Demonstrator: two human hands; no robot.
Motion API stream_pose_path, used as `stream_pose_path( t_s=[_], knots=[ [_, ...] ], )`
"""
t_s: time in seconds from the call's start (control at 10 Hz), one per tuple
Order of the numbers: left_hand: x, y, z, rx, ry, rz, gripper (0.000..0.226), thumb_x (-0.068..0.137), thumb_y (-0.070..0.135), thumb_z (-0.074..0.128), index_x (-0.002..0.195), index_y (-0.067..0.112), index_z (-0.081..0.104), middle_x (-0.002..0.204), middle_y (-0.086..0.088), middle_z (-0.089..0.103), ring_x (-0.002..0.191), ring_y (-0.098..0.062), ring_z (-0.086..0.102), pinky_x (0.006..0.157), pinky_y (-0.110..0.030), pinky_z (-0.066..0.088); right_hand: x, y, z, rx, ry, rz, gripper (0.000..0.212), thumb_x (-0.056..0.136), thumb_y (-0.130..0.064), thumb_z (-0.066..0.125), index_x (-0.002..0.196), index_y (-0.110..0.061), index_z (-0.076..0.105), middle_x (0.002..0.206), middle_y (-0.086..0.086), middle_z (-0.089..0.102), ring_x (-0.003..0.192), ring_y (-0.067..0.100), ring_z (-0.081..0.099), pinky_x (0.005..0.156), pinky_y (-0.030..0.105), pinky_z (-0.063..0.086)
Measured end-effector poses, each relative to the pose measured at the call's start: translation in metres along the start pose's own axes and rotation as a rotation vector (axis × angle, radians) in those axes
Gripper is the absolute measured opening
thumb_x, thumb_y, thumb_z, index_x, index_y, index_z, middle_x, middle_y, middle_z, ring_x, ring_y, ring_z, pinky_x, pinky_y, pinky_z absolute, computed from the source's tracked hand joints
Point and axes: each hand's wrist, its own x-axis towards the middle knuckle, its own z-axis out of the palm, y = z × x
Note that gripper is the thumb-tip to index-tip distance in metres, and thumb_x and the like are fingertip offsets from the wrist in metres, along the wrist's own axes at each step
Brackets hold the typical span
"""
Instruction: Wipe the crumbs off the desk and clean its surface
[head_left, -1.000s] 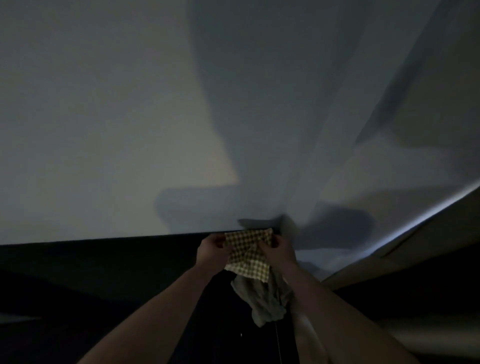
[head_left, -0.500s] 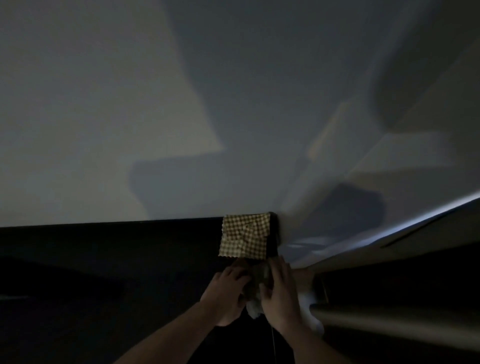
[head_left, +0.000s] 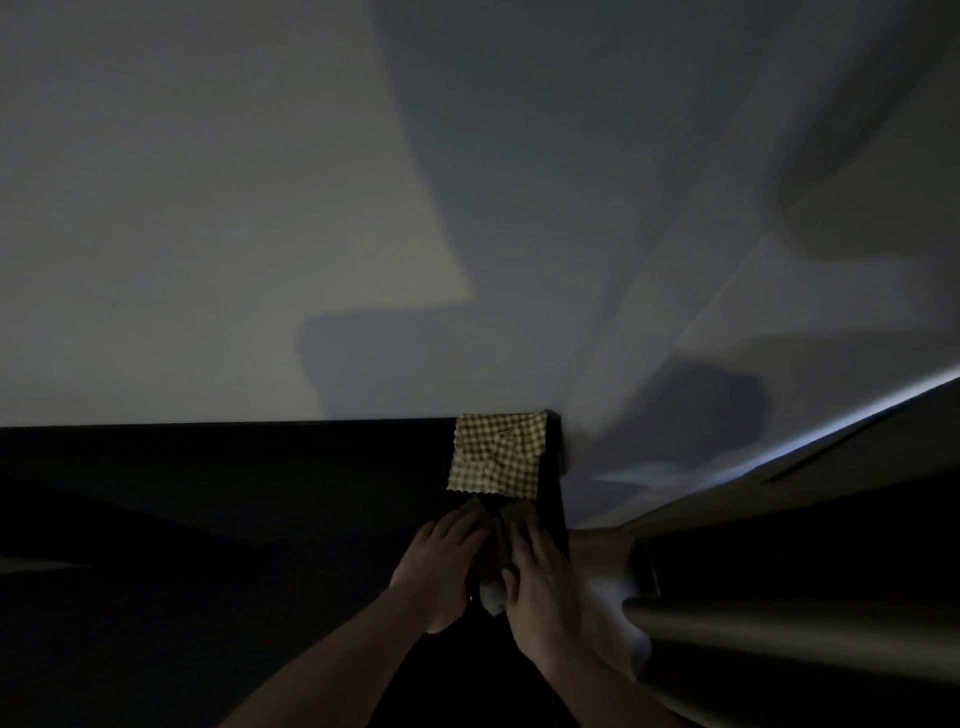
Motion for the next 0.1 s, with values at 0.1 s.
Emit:
stream_pose_path(
  t_s=[0.1],
  knots=[
    [-0.0191,0.0024,-0.0067,-0.036,-0.081,-0.016,0.084,0.087,0.023,0.061,0.161,0.026,0.021,0.171,-0.001,0.012,0.158,-0.025,0.009,0.128,-0.045,0.011,-0.0064,0.0016,-0.0023,0.063,-0.03,0.044,0.068,0.096,-0.045,0.049,0.159,-0.021,0.041,0.168,0.004,0.035,0.153,0.028,0.039,0.12,0.051,0.039]
  ],
)
